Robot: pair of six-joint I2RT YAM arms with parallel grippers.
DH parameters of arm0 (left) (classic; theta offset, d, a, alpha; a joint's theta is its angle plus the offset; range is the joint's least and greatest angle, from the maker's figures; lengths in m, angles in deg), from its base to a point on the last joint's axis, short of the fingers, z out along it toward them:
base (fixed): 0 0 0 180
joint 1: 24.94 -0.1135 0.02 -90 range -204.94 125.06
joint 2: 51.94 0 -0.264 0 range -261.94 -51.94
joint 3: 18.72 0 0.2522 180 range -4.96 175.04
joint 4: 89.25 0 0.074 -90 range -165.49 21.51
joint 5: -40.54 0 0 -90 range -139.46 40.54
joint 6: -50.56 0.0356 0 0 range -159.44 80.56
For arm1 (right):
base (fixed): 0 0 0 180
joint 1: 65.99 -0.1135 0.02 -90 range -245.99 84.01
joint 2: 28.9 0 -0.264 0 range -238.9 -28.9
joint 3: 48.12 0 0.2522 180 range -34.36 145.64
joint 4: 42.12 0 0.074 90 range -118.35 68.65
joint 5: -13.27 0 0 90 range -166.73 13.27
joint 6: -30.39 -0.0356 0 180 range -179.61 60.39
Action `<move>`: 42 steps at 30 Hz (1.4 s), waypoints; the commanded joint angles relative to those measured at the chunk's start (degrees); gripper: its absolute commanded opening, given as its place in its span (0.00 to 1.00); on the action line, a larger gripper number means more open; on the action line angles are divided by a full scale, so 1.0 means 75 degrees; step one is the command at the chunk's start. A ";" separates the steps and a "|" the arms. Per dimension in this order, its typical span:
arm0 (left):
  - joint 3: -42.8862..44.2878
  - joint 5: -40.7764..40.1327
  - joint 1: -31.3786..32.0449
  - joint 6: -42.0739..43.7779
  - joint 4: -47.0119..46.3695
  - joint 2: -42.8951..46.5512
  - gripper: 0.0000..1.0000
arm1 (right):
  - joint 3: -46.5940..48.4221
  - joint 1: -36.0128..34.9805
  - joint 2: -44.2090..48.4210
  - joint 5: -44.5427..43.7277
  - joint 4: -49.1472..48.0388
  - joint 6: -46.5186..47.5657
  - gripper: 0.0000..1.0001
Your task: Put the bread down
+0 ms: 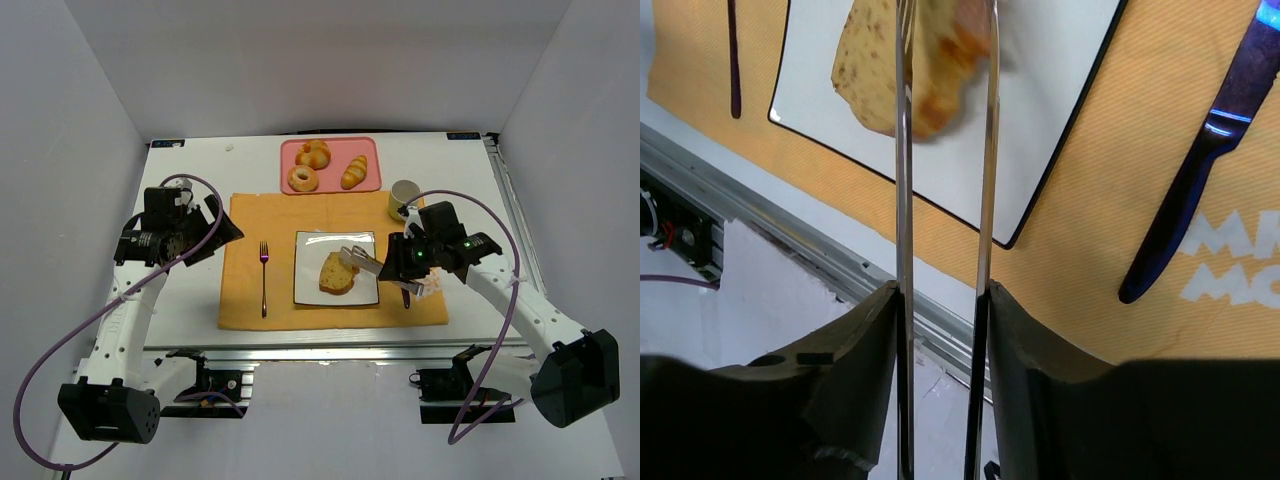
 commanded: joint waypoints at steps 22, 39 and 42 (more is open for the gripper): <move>0.0239 0.0163 0.0045 0.0049 -0.0269 -0.0392 0.97 | 0.6026 0.0729 -0.1656 -0.3799 0.0966 0.1183 0.48; 0.0145 -0.0200 0.0068 0.0296 0.0082 -0.1294 0.97 | 0.9204 0.3990 -0.7788 -0.1960 -0.0536 0.2160 0.49; 0.0250 -0.0329 0.0068 0.0319 0.0106 -0.1482 0.97 | 1.0061 0.4224 -0.8924 -0.2101 -0.0465 0.1985 0.49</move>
